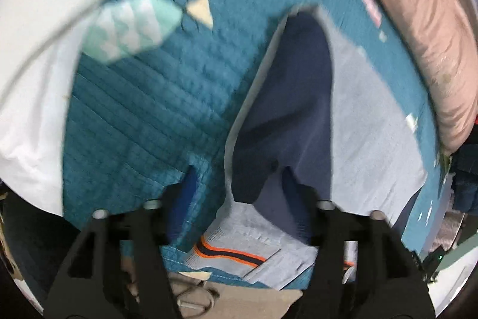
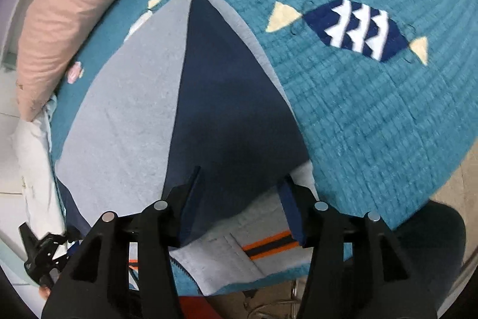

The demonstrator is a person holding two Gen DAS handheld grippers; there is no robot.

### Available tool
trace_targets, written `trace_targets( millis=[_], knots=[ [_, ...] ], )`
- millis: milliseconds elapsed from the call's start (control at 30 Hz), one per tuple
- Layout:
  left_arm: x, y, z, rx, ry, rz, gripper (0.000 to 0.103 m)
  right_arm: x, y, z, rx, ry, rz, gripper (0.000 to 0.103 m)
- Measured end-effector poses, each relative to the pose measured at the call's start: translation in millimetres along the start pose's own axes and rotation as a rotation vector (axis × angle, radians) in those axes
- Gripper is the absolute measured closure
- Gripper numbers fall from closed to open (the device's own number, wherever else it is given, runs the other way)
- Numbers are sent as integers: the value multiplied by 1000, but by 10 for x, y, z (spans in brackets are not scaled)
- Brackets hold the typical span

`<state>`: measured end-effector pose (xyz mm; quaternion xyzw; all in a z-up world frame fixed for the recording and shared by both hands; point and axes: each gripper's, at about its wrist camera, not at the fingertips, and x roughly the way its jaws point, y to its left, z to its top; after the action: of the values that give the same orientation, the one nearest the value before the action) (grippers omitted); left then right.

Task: Fold large clothes

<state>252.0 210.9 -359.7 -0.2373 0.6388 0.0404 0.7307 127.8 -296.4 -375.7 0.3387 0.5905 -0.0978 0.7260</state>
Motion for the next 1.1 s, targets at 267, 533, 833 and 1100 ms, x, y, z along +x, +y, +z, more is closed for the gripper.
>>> trace_targets(
  millis=[267, 533, 833, 1100],
  knots=[
    [39, -170, 78, 90, 29, -16, 60, -50, -166, -40, 52, 19, -17, 53],
    [4, -335, 90, 164, -13, 35, 95, -85, -80, 145, 36, -76, 105, 72],
    [-108, -184, 8, 166, -26, 16, 96, -204, -30, 160, -13, -134, 76, 95],
    [-301, 2, -219, 167, -21, -67, 96, -467, -107, -78, -4, -172, 71, 96]
  ],
)
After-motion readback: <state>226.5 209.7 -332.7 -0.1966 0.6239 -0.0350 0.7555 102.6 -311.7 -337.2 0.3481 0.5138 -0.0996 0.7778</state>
